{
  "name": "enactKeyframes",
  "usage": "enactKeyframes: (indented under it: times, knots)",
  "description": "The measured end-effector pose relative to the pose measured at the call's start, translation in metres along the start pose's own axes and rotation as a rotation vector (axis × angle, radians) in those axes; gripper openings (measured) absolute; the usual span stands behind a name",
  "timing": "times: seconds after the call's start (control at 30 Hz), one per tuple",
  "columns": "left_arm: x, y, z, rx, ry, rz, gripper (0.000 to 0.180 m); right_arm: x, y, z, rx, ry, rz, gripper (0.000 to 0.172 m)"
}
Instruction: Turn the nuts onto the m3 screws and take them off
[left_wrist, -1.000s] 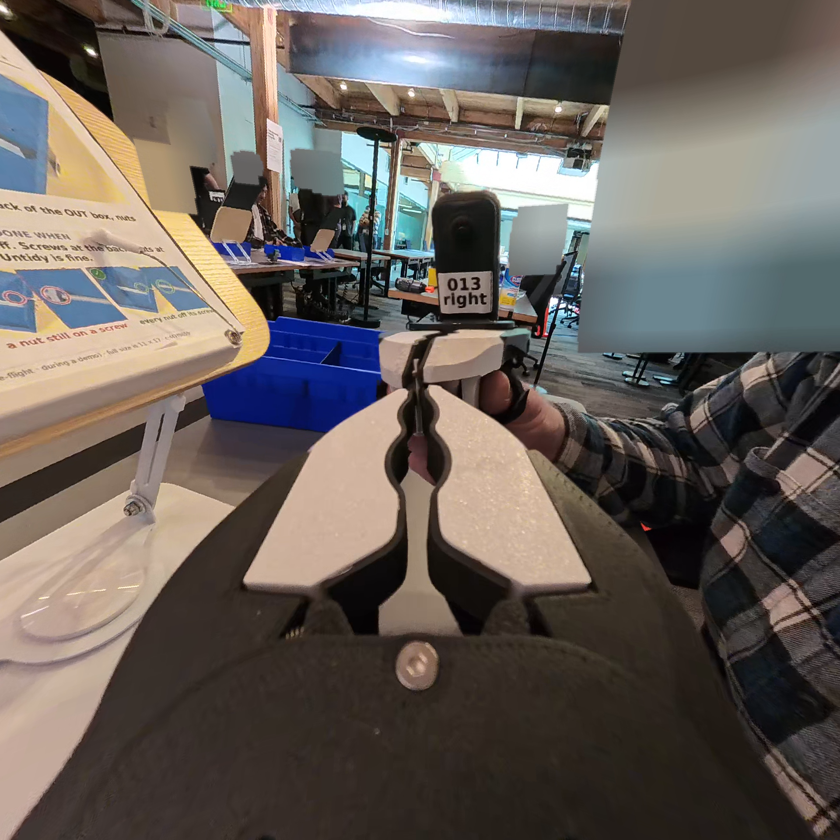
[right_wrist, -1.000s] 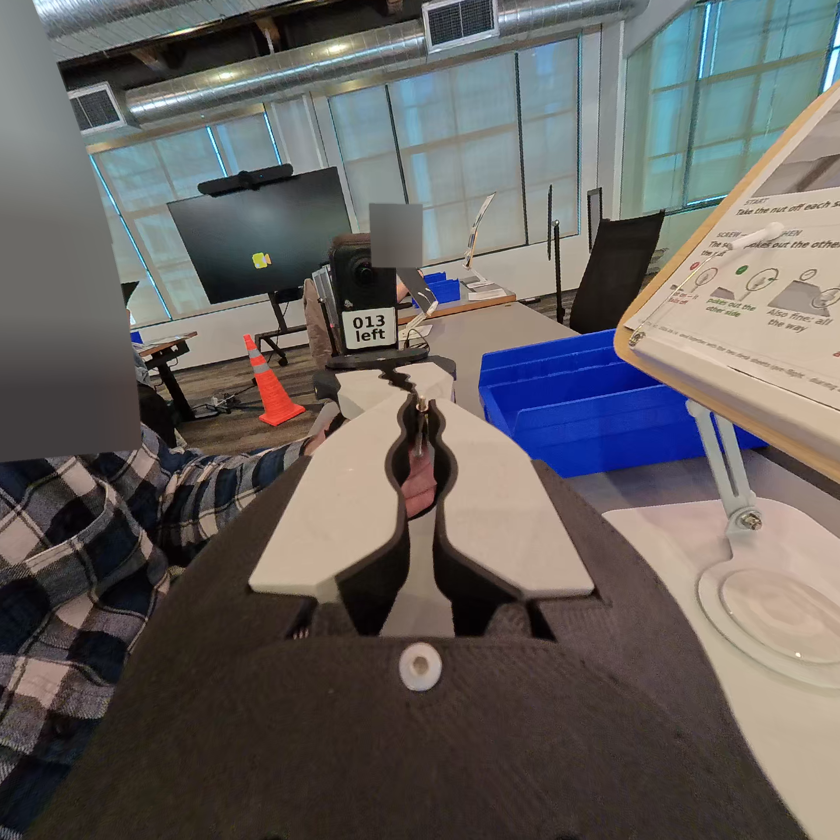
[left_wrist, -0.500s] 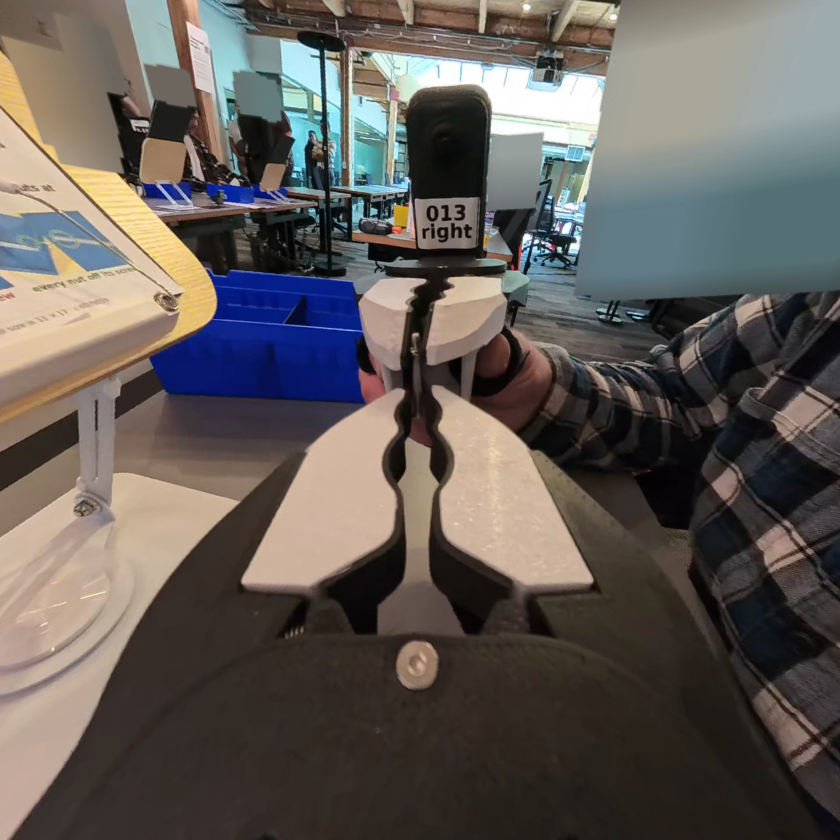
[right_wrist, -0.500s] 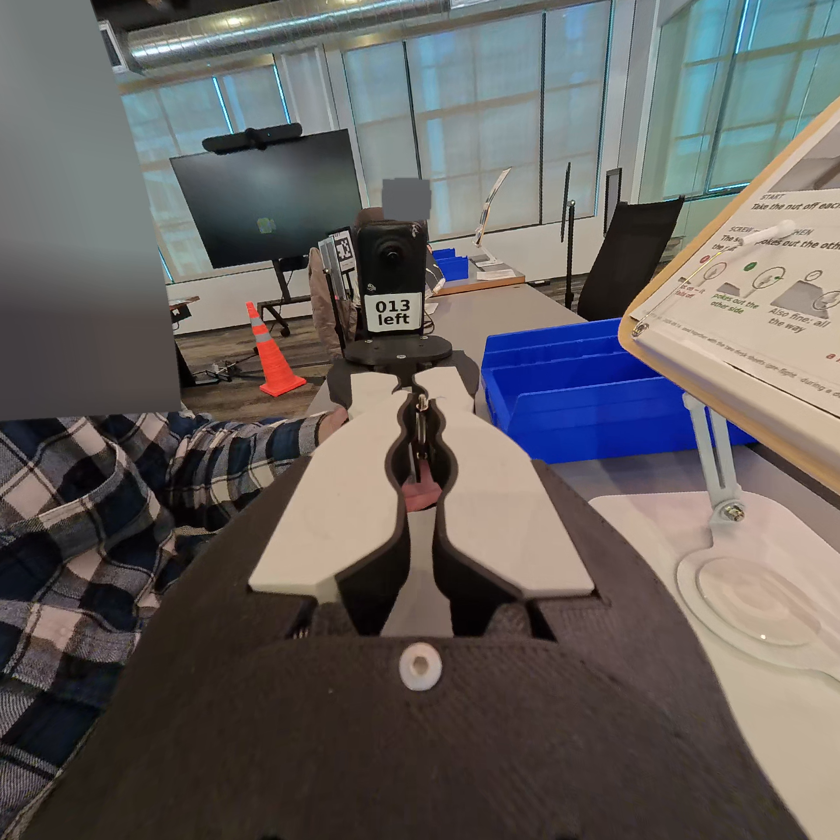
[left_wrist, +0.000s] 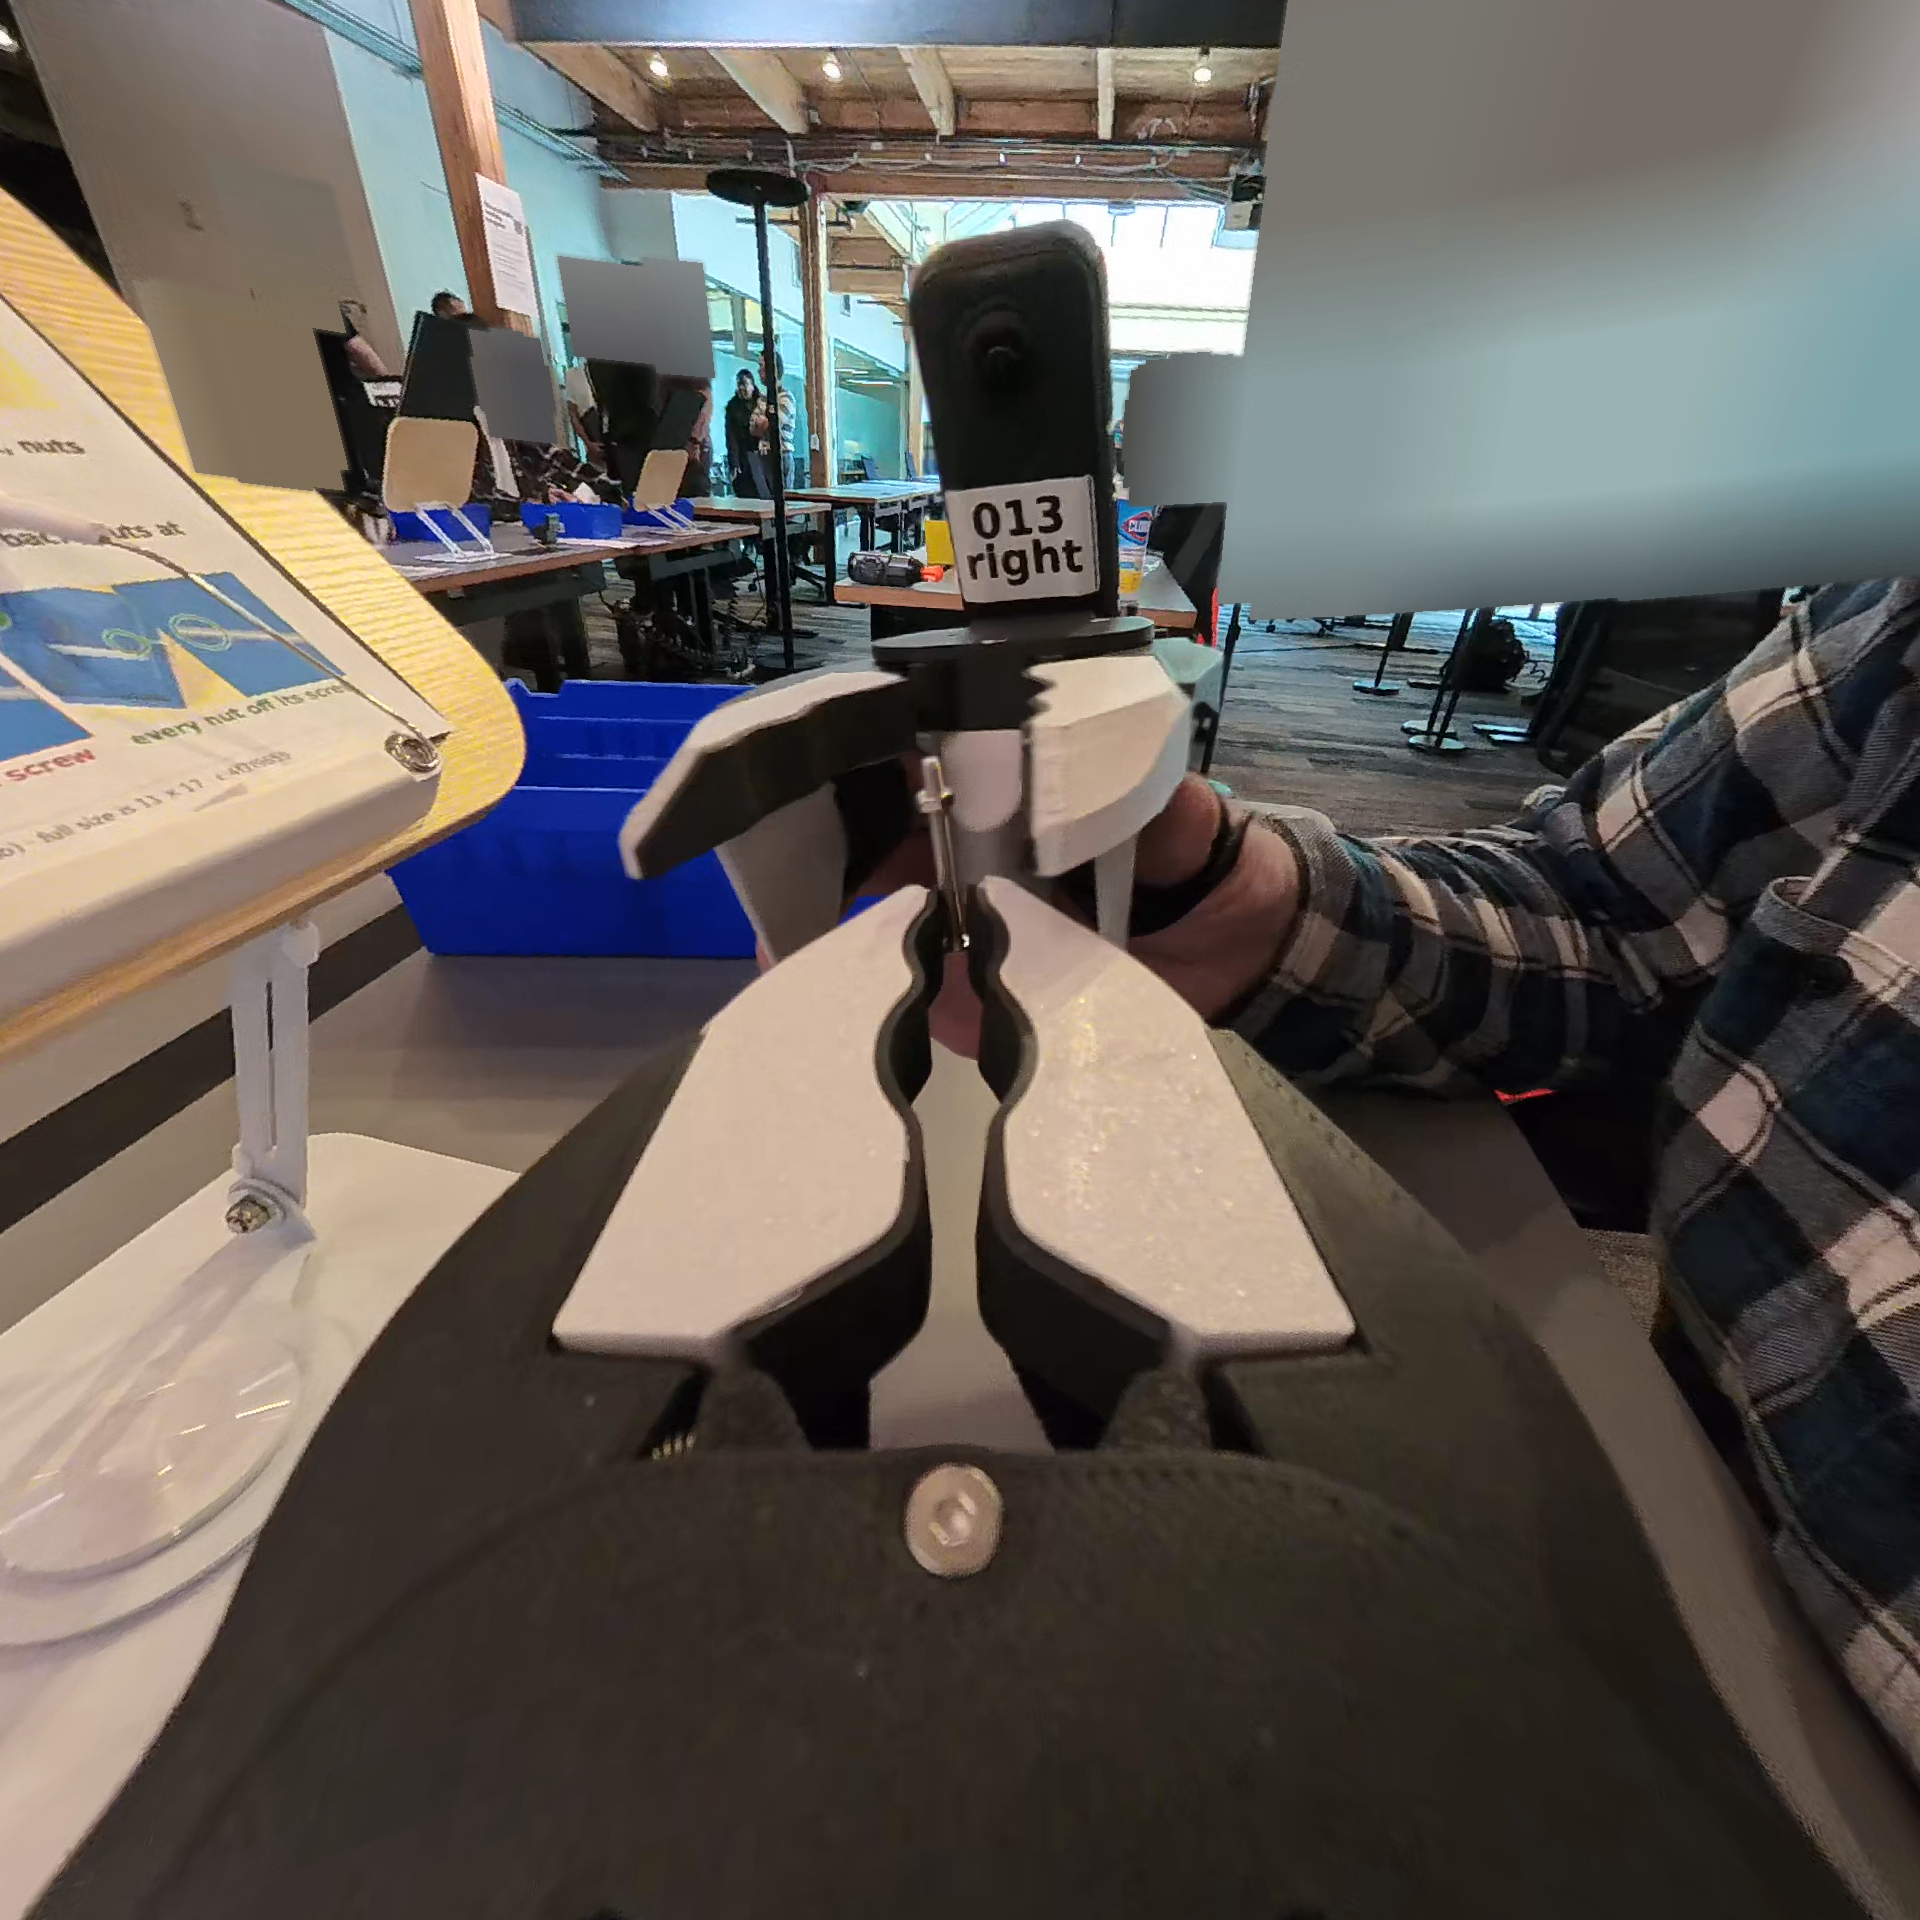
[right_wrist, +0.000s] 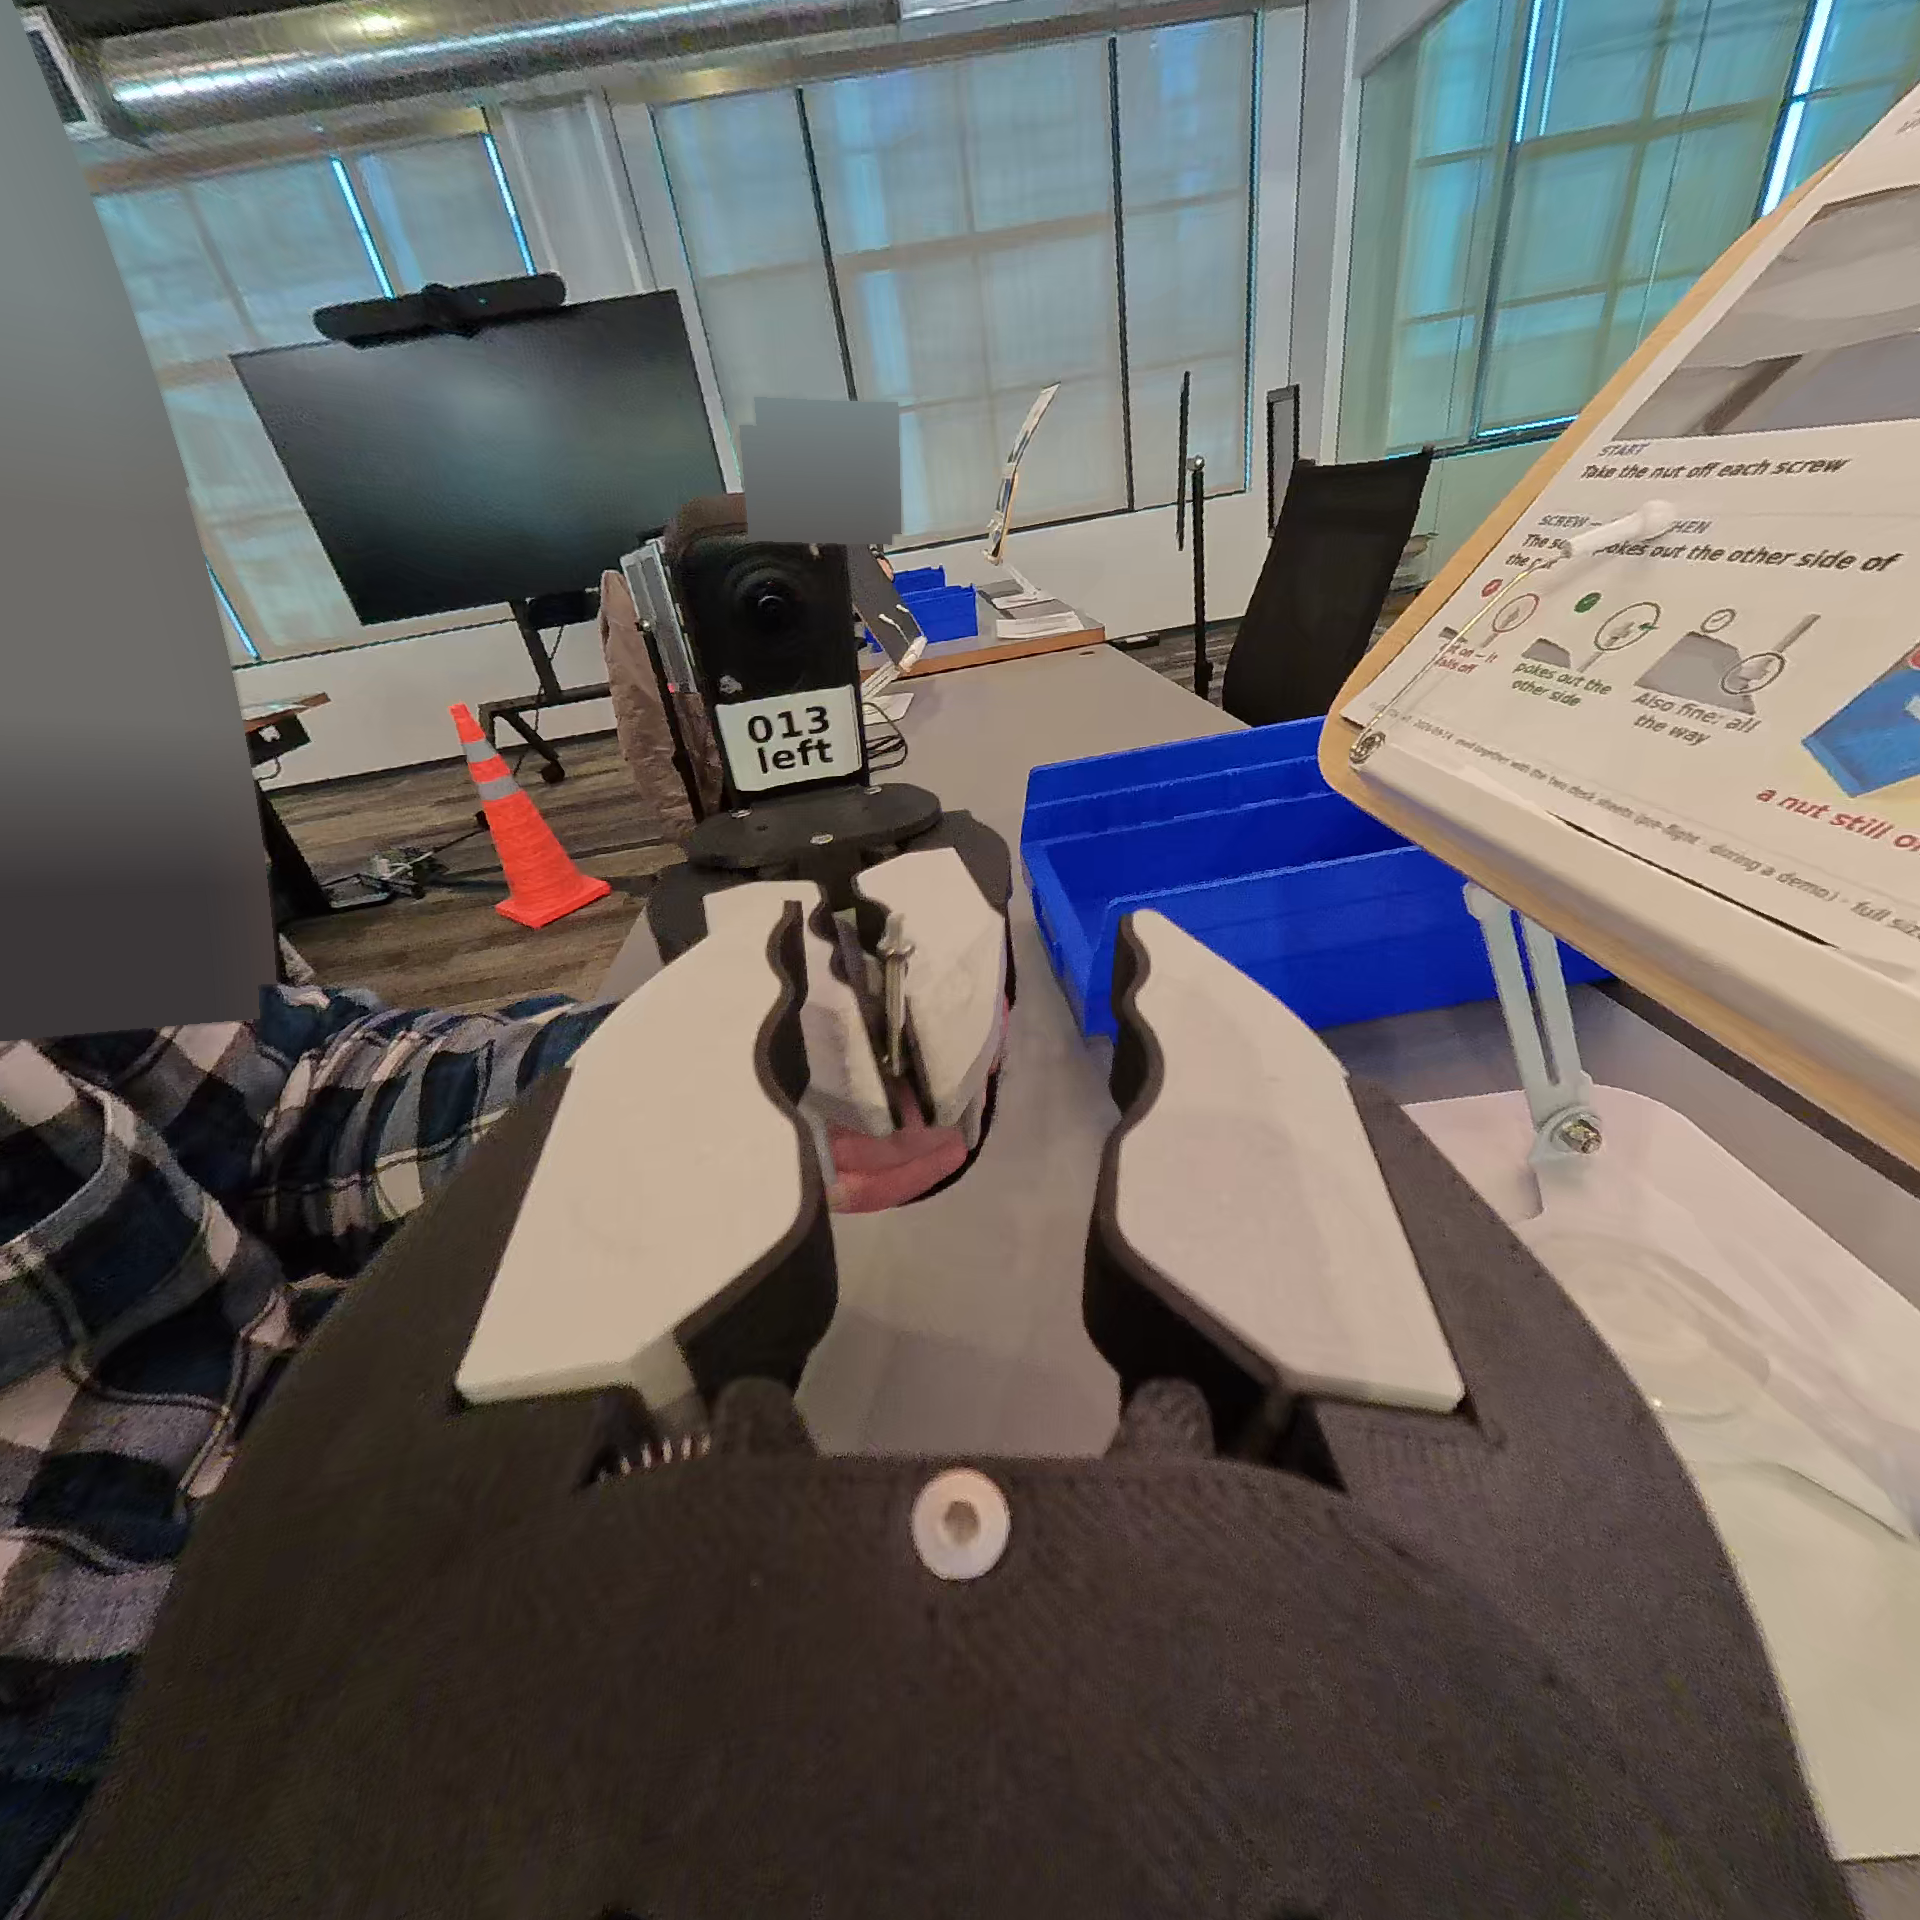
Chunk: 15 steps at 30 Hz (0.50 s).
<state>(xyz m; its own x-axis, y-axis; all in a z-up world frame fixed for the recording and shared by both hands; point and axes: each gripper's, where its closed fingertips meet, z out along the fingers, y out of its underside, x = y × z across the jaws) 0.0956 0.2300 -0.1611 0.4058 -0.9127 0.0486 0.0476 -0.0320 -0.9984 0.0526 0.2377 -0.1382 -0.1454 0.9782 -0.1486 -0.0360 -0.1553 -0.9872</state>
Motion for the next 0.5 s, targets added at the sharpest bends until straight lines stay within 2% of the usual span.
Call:
enactKeyframes:
  times: [0.27,0.4,0.5]
  knots:
    - [0.003,-0.006,-0.002,0.028,-0.002,0.04,0.004,0.003,-0.003,-0.001,-0.007,0.004,-0.002,0.05]
    - [0.002,-0.012,-0.007,0.054,-0.006,0.035,0.003,0.011,-0.007,-0.015,0.009,0.039,0.009,0.053]
    - [0.0,-0.014,-0.009,0.072,-0.01,0.028,0.003,0.021,-0.015,-0.034,0.057,0.061,0.019,0.046]
